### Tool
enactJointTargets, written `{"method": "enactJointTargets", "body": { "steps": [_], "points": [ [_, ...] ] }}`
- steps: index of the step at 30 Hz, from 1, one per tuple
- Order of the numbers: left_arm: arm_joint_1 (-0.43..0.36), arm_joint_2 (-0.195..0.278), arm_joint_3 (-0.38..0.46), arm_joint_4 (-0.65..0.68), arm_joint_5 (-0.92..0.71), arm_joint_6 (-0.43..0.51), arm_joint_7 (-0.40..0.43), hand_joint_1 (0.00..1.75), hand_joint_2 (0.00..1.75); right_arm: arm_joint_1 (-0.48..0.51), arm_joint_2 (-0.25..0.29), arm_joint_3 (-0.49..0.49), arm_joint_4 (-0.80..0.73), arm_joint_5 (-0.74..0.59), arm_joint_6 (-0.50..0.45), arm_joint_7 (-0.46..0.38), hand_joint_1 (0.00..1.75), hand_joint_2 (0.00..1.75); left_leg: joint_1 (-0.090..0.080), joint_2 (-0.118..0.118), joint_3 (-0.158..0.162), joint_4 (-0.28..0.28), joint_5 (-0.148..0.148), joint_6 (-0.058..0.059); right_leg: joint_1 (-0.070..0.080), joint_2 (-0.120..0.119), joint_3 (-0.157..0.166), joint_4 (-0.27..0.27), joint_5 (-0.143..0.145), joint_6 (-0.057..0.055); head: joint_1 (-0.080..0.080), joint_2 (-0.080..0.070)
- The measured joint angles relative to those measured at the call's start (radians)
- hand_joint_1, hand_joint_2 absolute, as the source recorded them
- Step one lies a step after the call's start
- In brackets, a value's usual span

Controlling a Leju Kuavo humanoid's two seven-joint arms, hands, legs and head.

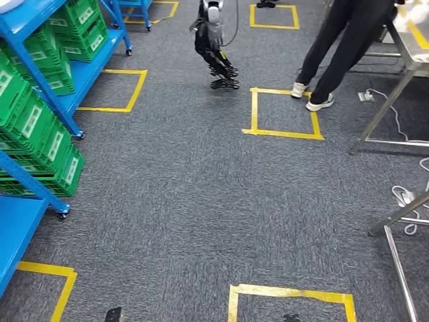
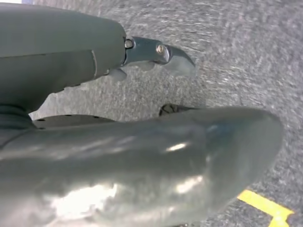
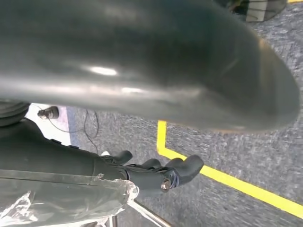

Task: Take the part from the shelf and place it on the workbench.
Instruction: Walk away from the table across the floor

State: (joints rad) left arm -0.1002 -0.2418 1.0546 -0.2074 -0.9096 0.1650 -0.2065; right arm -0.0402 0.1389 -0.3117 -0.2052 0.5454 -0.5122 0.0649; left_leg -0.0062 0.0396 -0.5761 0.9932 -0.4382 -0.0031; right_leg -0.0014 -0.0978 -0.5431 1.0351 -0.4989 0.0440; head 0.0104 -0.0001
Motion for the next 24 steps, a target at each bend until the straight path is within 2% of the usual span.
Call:
{"method": "enactJointTargets", "body": {
  "steps": [1, 3, 4, 5, 6, 7, 8, 10, 11, 12, 14, 15, 16, 18, 20, 21, 22, 23, 24],
  "points": [
    [0.0, 0.0, 0.0, 0.0, 0.0, 0.0, 0.0, 0.0, 0.0, -0.001, 0.0, -0.001, 0.0, 0.001, 0.0, 0.0, 0.0, 0.0, 0.003, -0.011, 0.001, -0.003, 0.003, 0.006, -0.003, 0.025, -0.01, 0.026, -0.018, 0.005, 0.003, 0.0],
    [-0.002, 0.0, 0.0, 0.0, 0.0, 0.0, 0.0, 0.0, 0.0, 0.002, 0.0, -0.003, 0.0, 0.001, -0.001, 0.001, 0.0, 0.0, 0.006, -0.034, 0.001, -0.004, 0.006, 0.013, -0.007, 0.077, -0.061, 0.139, -0.076, 0.012, 0.009, 0.0],
    [-0.003, 0.0, 0.0, 0.0, 0.0, 0.0, 0.0, 0.0, 0.0, 0.004, 0.0, -0.004, 0.0, 0.001, -0.001, 0.001, 0.0, 0.0, 0.006, -0.048, 0.001, -0.004, 0.006, 0.015, -0.007, 0.088, -0.094, 0.207, -0.103, 0.014, 0.011, 0.0],
    [-0.003, 0.0, 0.0, 0.0, 0.0, 0.0, 0.0, 0.0, 0.0, 0.006, 0.0, -0.005, 0.0, 0.0, -0.001, 0.002, 0.0, 0.0, 0.006, -0.061, 0.001, -0.004, 0.007, 0.016, -0.008, 0.092, -0.121, 0.256, -0.116, 0.016, 0.011, 0.0],
    [-0.002, 0.0, 0.0, 0.0, 0.001, 0.0, 0.0, 0.0, 0.0, 0.007, 0.0, -0.006, 0.0, 0.0, -0.001, 0.002, 0.0, 0.0, 0.006, -0.076, 0.001, -0.004, 0.007, 0.015, -0.008, 0.094, -0.133, 0.27, -0.109, 0.017, 0.011, 0.0],
    [-0.001, 0.0, 0.0, 0.0, 0.001, 0.0, 0.0, 0.0, 0.0, 0.007, 0.0, -0.008, 0.0, -0.001, -0.001, 0.002, 0.0, 0.0, 0.007, -0.09, 0.002, -0.003, 0.007, 0.014, -0.009, 0.096, -0.126, 0.247, -0.083, 0.017, 0.011, 0.0],
    [0.0, 0.0, 0.0, 0.0, 0.001, 0.0, 0.0, 0.0, 0.0, 0.007, 0.0, -0.009, 0.0, 0.0, -0.001, 0.002, 0.0, 0.0, 0.008, -0.105, 0.003, -0.003, 0.008, 0.012, -0.011, 0.103, -0.102, 0.188, -0.046, 0.017, 0.011, 0.0],
    [-0.001, 0.0, 0.0, 0.0, 0.003, 0.0, 0.0, 0.0, 0.0, 0.006, 0.0, -0.01, 0.0, 0.001, -0.001, 0.002, 0.0, 0.0, 0.009, -0.132, 0.001, 0.001, 0.008, 0.002, -0.02, 0.151, -0.043, 0.058, 0.009, 0.016, 0.012, 0.0],
    [-0.002, 0.0, 0.0, 0.0, 0.004, 0.001, 0.001, 0.0, 0.0, 0.006, 0.001, -0.01, 0.001, 0.001, 0.0, 0.003, 0.0, 0.0, 0.01, -0.143, -0.002, 0.002, 0.009, -0.004, -0.022, 0.172, -0.024, 0.018, 0.02, 0.013, 0.012, 0.0],
    [-0.003, 0.0, 0.0, 0.0, 0.006, 0.002, 0.001, 0.0, 0.0, 0.005, 0.001, -0.01, 0.001, 0.001, 0.0, 0.003, 0.0, 0.0, 0.01, -0.153, -0.006, 0.002, 0.011, -0.012, -0.023, 0.185, -0.016, 0.002, 0.02, 0.009, 0.012, 0.0],
    [0.0, 0.001, 0.0, 0.0, 0.007, 0.003, 0.002, 0.0, 0.0, 0.004, 0.002, -0.011, 0.002, 0.001, -0.001, 0.005, 0.0, 0.0, 0.016, -0.172, -0.011, -0.003, 0.018, -0.026, -0.019, 0.168, -0.014, -0.003, 0.023, -0.008, 0.012, 0.0],
    [0.001, 0.0, 0.0, 0.0, 0.008, 0.003, 0.003, 0.0, 0.0, 0.003, 0.002, -0.011, 0.002, 0.001, -0.001, 0.006, 0.0, 0.0, 0.016, -0.163, -0.015, 0.001, 0.015, -0.031, -0.018, 0.157, -0.013, -0.005, 0.026, -0.016, 0.011, 0.0],
    [0.002, 0.0, 0.001, 0.0, 0.008, 0.003, 0.003, 0.0, 0.0, 0.003, 0.002, -0.011, 0.002, 0.001, -0.001, 0.006, 0.0, 0.0, 0.015, -0.143, -0.024, 0.018, 0.001, -0.035, -0.017, 0.145, -0.013, -0.008, 0.029, -0.023, 0.008, 0.0],
    [0.0, 0.0, 0.001, 0.0, 0.008, 0.003, 0.003, 0.0, 0.0, 0.004, 0.003, -0.012, 0.002, 0.001, -0.001, 0.006, 0.0, 0.0, 0.012, -0.085, -0.071, 0.115, -0.058, -0.039, -0.014, 0.117, -0.013, -0.012, 0.031, -0.033, 0.0, 0.0],
    [-0.002, 0.0, 0.001, 0.0, 0.008, 0.003, 0.003, 0.0, 0.0, 0.007, 0.003, -0.013, 0.002, 0.0, -0.002, 0.006, 0.0, 0.0, 0.012, -0.061, -0.129, 0.239, -0.113, -0.042, -0.009, 0.084, -0.014, -0.012, 0.029, -0.037, -0.003, 0.0],
    [-0.001, 0.0, 0.001, 0.0, 0.008, 0.003, 0.003, 0.0, 0.0, 0.008, 0.003, -0.014, 0.002, -0.001, -0.002, 0.006, 0.0, 0.0, 0.012, -0.057, -0.141, 0.267, -0.117, -0.042, -0.008, 0.068, -0.014, -0.012, 0.028, -0.039, -0.003, 0.0],
    [0.001, 0.0, 0.001, 0.0, 0.008, 0.003, 0.003, 0.0, 0.0, 0.007, 0.003, -0.015, 0.002, -0.001, -0.002, 0.006, 0.0, 0.0, 0.012, -0.055, -0.136, 0.262, -0.103, -0.041, -0.007, 0.054, -0.013, -0.012, 0.027, -0.039, -0.003, 0.0],
    [0.002, 0.0, 0.001, 0.0, 0.008, 0.002, 0.003, 0.0, 0.0, 0.005, 0.003, -0.016, 0.002, -0.001, -0.002, 0.006, 0.0, 0.0, 0.012, -0.049, -0.113, 0.222, -0.075, -0.039, -0.006, 0.041, -0.011, -0.012, 0.026, -0.038, -0.003, 0.0],
    [0.002, 0.0, 0.001, 0.0, 0.008, 0.002, 0.003, 0.0, 0.0, 0.004, 0.003, -0.016, 0.002, -0.001, -0.002, 0.006, 0.0, 0.0, 0.01, -0.027, -0.077, 0.16, -0.042, -0.036, -0.005, 0.03, -0.009, -0.012, 0.024, -0.036, -0.003, 0.0]
  ]
}}
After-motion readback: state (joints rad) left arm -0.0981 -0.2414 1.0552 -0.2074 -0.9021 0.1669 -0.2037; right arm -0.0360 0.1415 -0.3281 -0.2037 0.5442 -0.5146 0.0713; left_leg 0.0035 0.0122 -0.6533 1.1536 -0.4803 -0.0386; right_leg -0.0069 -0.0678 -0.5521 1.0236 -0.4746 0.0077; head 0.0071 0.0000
